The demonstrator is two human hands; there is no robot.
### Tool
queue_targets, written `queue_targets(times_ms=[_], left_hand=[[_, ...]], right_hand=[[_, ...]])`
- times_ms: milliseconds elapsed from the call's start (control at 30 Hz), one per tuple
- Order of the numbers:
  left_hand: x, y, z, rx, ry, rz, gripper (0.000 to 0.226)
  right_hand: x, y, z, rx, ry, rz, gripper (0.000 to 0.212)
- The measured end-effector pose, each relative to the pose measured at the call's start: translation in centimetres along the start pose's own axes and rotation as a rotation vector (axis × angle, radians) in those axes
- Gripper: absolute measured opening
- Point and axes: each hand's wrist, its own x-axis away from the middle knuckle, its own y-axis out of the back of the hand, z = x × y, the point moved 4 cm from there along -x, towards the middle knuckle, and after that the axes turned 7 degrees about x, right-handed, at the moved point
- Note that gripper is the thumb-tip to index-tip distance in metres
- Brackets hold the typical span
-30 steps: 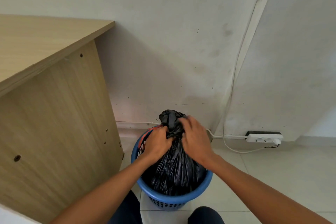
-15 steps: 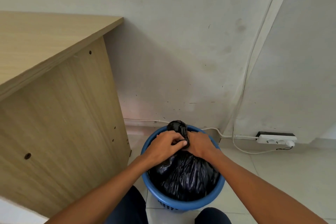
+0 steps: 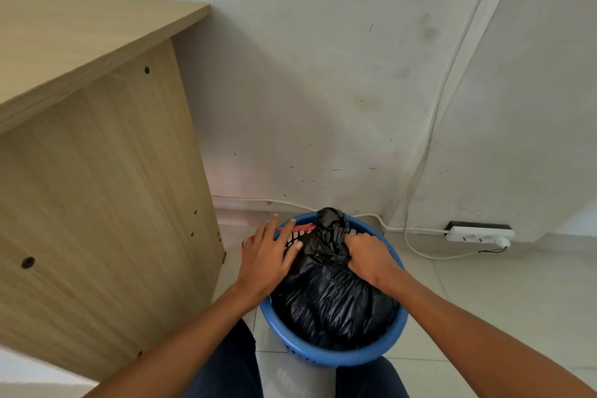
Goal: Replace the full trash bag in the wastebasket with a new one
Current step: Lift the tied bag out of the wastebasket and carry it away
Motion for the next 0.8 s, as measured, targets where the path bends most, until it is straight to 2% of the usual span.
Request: queue_targets(times_ms=[133, 200, 267, 333, 567, 667, 800], left_hand=[[1.4, -0.7, 0.4, 0.033, 0.067, -0.03, 0.069], [1.7, 0.1, 0.2, 0.009, -0.039, -0.147, 0.062], [1.9, 0.5, -0.5, -0.092, -0.228, -0.251, 0.056], [2.3, 0.1, -1.2, -0.175, -0.339, -0.267, 0.055], [2.0, -1.4, 2.2, -0.189, -0.084, -0.088, 0.058], [1.7, -1.2, 1.9, -0.153, -0.089, -0.06, 0.059], [1.6, -0.1, 0.2, -0.093, -0.122, -0.14, 0.056]], right_hand=[[-0.1, 0.4, -0.2, -0.011, -0.045, -0.04, 0.021], [0.0, 0.8, -0.5, -0.024, -0.071, -0.071, 0.02], [0.1, 1.1, -0.9, -0.043, -0.119, -0.117, 0.02], [0.1, 1.3, -1.0, -0.07, -0.162, -0.155, 0.022], [-0.1, 2.7, -0.8, -0.067, -0.164, -0.197, 0.024], [-0.5, 3.9, -1.0, -0.054, -0.169, -0.213, 0.021], [-1.0, 5.8, -1.5, -0.062, -0.22, -0.26, 0.015]])
